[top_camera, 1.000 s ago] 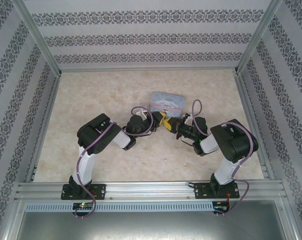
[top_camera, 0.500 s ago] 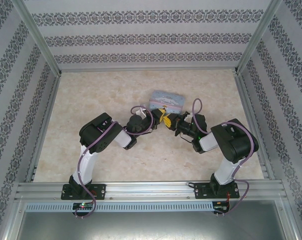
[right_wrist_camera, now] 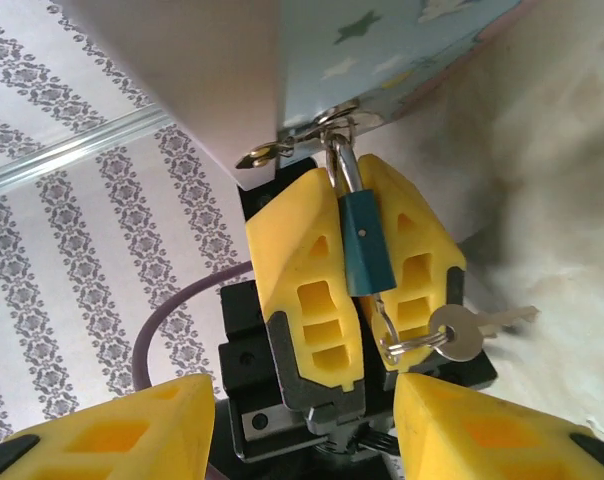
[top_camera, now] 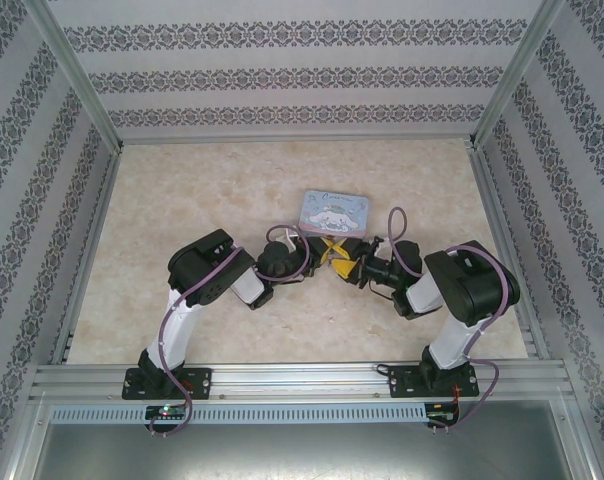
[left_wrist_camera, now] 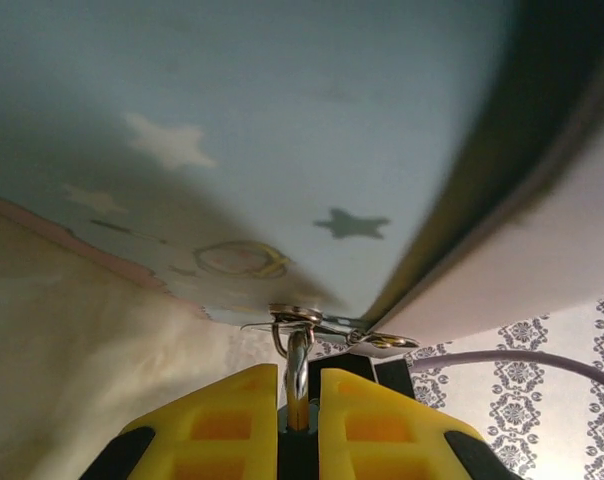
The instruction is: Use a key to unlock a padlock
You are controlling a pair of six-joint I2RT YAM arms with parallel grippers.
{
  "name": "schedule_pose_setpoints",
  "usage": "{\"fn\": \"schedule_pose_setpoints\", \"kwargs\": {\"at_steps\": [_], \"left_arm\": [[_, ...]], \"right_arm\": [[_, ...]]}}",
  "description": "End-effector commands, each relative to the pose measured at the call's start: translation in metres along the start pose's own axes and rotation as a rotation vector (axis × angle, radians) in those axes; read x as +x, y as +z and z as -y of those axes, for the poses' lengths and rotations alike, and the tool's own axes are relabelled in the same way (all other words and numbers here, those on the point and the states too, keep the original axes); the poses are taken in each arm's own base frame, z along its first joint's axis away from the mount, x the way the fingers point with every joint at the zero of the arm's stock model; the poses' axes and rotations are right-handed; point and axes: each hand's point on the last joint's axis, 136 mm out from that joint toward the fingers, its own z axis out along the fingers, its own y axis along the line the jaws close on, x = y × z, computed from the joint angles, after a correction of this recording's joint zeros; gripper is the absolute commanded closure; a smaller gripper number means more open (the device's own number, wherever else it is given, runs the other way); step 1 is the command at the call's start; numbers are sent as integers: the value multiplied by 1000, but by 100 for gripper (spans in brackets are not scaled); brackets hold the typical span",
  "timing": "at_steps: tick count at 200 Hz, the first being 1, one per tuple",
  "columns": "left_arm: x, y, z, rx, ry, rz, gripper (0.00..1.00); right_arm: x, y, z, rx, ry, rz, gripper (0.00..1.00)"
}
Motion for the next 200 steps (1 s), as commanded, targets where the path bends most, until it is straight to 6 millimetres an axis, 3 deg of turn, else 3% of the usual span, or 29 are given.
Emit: {"fn": "schedule_pose_setpoints", "kwargs": {"at_steps": [1, 44, 133, 156, 161, 200], "left_arm": [[9, -2, -1, 10, 33, -36, 100], [12, -5, -9, -13, 37, -56, 100], [15, -9, -14, -28, 43, -73, 100], [16, -8, -13, -28, 43, -80, 100], [16, -8, -13, -29, 44, -81, 100], [17, -7, -12, -27, 46, -86, 100]], "right_arm": [[10, -6, -4, -14, -98, -48, 49], [2, -11, 9, 25, -136, -35, 49], [-22, -6, 5, 73, -258, 12, 60], [-25, -9, 10, 129, -287, 35, 60], [-28, -5, -1, 122, -321, 41, 60], [-31, -11, -7, 226, -405, 86, 52]]}}
